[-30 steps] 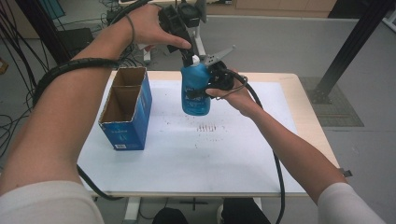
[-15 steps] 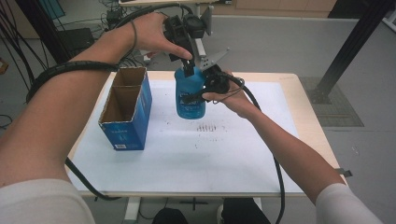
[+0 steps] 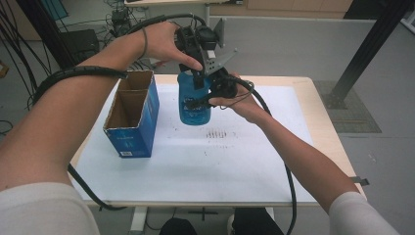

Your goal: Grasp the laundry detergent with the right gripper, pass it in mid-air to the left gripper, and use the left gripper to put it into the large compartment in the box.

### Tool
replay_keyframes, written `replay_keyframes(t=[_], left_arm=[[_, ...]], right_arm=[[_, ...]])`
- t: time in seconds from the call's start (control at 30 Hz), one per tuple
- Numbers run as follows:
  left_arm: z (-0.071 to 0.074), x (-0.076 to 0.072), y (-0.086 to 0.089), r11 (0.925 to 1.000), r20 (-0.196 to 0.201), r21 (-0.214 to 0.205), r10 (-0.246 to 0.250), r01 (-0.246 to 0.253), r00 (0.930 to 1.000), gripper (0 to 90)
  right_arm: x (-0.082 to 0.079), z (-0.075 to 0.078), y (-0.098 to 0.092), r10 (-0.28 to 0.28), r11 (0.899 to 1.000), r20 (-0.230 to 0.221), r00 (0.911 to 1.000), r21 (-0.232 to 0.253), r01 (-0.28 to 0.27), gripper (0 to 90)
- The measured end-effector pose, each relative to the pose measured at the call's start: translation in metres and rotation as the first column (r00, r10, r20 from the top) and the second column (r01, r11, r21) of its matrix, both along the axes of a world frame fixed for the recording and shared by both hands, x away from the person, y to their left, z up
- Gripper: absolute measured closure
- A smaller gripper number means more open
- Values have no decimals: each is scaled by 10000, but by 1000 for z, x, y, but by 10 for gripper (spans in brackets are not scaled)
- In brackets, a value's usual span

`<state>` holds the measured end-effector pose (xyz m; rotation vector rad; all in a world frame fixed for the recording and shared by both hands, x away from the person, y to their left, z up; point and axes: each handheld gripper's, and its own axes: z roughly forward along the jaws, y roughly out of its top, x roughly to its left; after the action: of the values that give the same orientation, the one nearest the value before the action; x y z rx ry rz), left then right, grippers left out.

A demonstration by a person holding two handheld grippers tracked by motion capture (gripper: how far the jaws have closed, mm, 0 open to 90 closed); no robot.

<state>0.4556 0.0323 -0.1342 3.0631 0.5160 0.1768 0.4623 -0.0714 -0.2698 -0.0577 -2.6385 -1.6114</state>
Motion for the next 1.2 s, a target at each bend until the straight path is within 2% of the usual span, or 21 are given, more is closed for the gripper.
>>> replay_keyframes(t=[0.07, 0.27, 0.4, 0.63, 0.67, 0.73, 0.9, 0.97, 1.13, 1.2], left_arm=[[-2, -1, 1, 9999, -10, -87, 57, -57, 10000, 62], [-6, -3, 4, 10000, -121, -5, 30, -30, 9999, 63], [-8, -5, 3, 9999, -125, -111, 46, -48, 9999, 63], [-11, -8, 2, 9998, -218, 85, -181, 183, 9996, 66], [-12, -9, 2, 9997, -234, 99, -211, 213, 9995, 66], [-12, -10, 1, 9997, -247, 121, -218, 221, 9995, 65], [-11, -11, 0, 9995, -238, 152, -276, 280, 9993, 65], [-11, -13, -1, 9997, -191, 26, -250, 250, 9995, 65], [-9, -12, 0, 9993, -122, 201, -302, 305, 9995, 66], [-9, -12, 0, 9995, -125, 145, -263, 265, 9996, 65]], right_arm=[[0, 1, 2, 46, 10000, 70, 10000, 37, -47, 452], [0, 3, 5, 105, 9999, 241, 9997, 63, -106, 451], [-2, 4, 5, 228, 9997, 215, 9995, 73, -229, 451], [-4, 7, 4, 228, 9995, 318, 9992, 226, -235, 450], [-4, 8, 4, 289, 9991, 468, 9985, 296, -303, 450], [-5, 8, 4, 286, 9992, 325, 9991, 280, -295, 450], [-6, 8, 3, 325, 9991, 421, 9986, 241, -335, 449], [-6, 8, 4, 322, 9992, 412, 9986, 234, -332, 449], [-7, 8, 4, 349, 9992, 456, 9984, 156, -356, 449], [-7, 8, 4, 359, 9992, 480, 9982, 151, -367, 449]])
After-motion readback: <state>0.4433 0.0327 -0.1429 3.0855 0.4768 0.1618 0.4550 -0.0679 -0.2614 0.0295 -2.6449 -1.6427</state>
